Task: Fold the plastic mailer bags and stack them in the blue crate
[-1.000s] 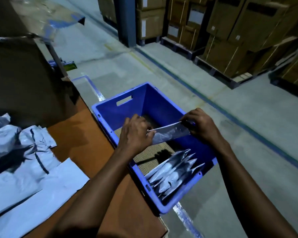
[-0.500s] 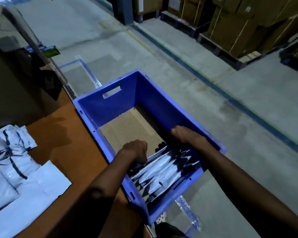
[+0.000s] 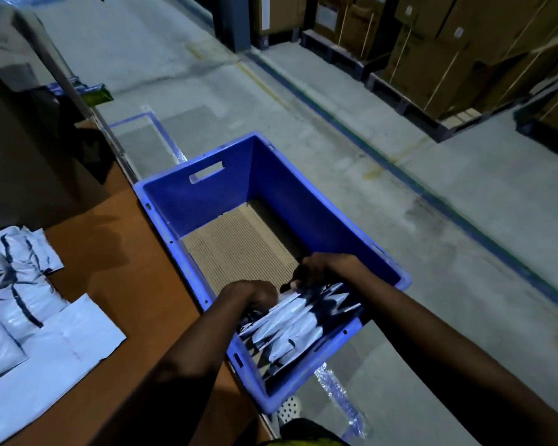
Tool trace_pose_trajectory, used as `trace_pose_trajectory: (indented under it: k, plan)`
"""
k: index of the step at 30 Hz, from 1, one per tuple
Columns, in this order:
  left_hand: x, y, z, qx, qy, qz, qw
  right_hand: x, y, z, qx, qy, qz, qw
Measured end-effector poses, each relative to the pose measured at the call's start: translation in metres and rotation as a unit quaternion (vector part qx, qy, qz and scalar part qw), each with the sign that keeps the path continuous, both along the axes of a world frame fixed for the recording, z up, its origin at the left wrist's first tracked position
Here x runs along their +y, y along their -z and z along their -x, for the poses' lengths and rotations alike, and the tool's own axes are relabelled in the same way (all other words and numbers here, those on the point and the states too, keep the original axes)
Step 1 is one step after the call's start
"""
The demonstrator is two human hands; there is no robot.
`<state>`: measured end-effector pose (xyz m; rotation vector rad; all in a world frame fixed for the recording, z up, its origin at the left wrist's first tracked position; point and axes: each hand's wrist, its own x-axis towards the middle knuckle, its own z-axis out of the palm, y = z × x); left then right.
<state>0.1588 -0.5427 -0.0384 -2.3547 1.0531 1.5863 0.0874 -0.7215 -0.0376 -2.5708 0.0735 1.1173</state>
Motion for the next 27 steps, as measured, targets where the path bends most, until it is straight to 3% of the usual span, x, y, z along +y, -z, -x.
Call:
trace_pose_trajectory:
  k: [5, 11, 13, 16, 19, 24, 27]
  plan:
    - [0.004, -0.031, -0.003, -0.053, -0.06, 0.083, 0.993, 0.001, -0.02, 0.004, -0.149, 0.127, -0.039, 0.98]
    - [0.051, -0.064, -0.008, -0.18, -0.084, 0.233, 0.952, 0.029, -0.057, 0.016, -0.257, 0.159, -0.052, 0.952]
    - [0.076, -0.077, -0.001, -0.236, -0.076, 0.313, 0.917, 0.05, -0.063, 0.026, -0.329, 0.185, -0.083, 0.922]
    - [0.122, -0.093, 0.012, -0.308, -0.08, 0.437, 0.842, 0.101, -0.068, 0.044, -0.467, 0.251, -0.15, 0.835]
    - [0.181, -0.097, 0.022, -0.348, -0.11, 0.512, 0.777, 0.163, -0.07, 0.052, -0.538, 0.269, -0.181, 0.778]
    - [0.287, -0.086, 0.04, -0.448, -0.152, 0.505, 0.722, 0.26, -0.069, 0.046, -0.583, 0.236, -0.205, 0.75]
    - [0.356, -0.071, 0.048, -0.505, -0.221, 0.461, 0.695, 0.317, -0.061, 0.034, -0.569, 0.206, -0.208, 0.768]
